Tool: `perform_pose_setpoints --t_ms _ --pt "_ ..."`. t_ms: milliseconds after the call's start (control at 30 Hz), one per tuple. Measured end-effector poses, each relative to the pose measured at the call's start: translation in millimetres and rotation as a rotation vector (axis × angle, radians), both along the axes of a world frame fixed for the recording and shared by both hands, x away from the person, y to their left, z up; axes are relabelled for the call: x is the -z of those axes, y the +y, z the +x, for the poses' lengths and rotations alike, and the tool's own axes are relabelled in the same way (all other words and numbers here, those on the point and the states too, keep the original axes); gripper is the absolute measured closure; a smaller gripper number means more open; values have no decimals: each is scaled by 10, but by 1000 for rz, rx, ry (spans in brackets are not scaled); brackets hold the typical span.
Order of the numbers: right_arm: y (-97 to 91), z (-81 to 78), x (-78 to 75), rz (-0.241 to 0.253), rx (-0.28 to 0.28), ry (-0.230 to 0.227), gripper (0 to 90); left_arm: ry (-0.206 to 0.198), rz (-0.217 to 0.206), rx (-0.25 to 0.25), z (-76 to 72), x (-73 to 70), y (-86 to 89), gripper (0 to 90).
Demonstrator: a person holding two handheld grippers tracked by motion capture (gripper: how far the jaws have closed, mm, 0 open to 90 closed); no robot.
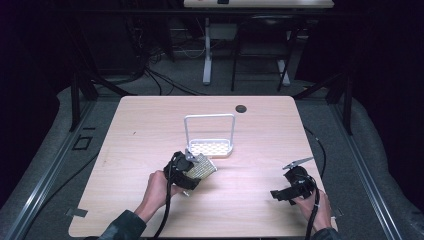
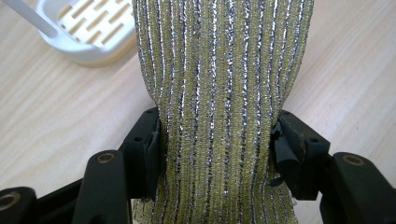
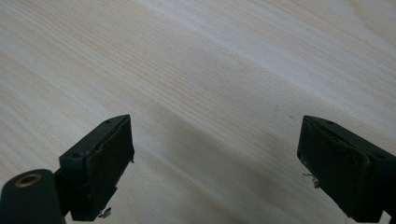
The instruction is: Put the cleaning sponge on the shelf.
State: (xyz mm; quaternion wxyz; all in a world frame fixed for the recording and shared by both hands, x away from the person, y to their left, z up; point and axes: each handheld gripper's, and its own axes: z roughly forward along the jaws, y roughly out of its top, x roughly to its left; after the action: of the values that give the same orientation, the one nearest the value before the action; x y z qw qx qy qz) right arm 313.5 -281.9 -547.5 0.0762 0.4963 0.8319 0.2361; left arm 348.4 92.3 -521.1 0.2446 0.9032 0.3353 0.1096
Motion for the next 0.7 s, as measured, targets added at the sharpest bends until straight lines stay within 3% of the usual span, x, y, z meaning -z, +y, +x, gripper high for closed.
perform_pose_setpoints --t_ms 333,700 --pt "-14 -17 -35 -4 0 -9 107 -18 -34 -56 170 -102 -74 407" --pt "-7 -30 -44 -6 -1 -18 107 -22 -37 -73 245 -26 -262 410"
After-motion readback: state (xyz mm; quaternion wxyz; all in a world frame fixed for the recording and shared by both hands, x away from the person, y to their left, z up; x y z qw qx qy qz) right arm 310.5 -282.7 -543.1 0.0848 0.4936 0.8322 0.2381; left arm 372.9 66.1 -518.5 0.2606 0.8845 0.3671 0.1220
